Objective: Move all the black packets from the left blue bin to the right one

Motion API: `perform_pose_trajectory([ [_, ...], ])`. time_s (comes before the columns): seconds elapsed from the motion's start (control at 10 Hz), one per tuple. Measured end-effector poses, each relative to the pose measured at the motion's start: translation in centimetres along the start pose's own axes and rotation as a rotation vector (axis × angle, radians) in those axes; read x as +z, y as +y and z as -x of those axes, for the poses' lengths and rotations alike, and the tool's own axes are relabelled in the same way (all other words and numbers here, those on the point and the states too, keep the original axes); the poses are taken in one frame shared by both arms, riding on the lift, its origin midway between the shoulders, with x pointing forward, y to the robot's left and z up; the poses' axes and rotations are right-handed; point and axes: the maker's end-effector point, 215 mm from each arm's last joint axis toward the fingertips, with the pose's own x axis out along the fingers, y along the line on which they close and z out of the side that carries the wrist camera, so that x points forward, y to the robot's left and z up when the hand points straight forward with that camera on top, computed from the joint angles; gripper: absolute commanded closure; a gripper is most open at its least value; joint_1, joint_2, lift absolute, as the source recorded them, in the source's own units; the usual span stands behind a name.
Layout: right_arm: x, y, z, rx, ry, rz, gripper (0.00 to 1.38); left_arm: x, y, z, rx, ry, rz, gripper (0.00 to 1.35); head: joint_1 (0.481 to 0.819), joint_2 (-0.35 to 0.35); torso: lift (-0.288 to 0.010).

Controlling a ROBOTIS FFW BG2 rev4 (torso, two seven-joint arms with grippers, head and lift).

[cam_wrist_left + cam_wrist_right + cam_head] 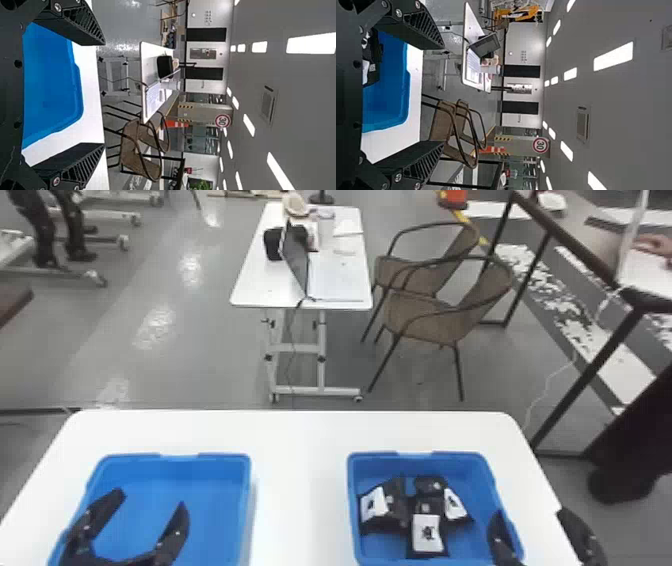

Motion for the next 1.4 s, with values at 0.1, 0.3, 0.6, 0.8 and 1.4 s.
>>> perform_pose_trajectory([
  [0.1,0.11,-0.02,-0.04,0.000,-0.002,0.000,0.17,-0.04,-0.01,-0.06,0.000,0.000,0.004,0.12,0.695,-0.081,0.000],
  [0.3,0.17,-0.01,-0.07,-0.001,-0.004,-0.002,0.17,-0.05,-0.05,-0.09,0.000,0.000,0.006,0.12,0.695,-0.081,0.000],
  [0.6,0.04,0.27,-0.14,0.003,-0.001,-0.007,0.17,-0.07,-0.04,-0.08,0.001,-0.001,0.010,0.12,0.695,-0.078,0.000],
  [0.8,-0.02,0.35,-0.11,0.003,0.001,-0.011,0.17,-0.11,-0.01,-0.04,0.002,-0.001,0.013,0.12,0.695,-0.075,0.000],
  [1.4,-0.23,0.26,0.05,0.000,0.006,-0.017,0.17,-0.49,0.06,0.10,0.005,0.005,0.027,0.12,0.695,-0.076,0.000],
])
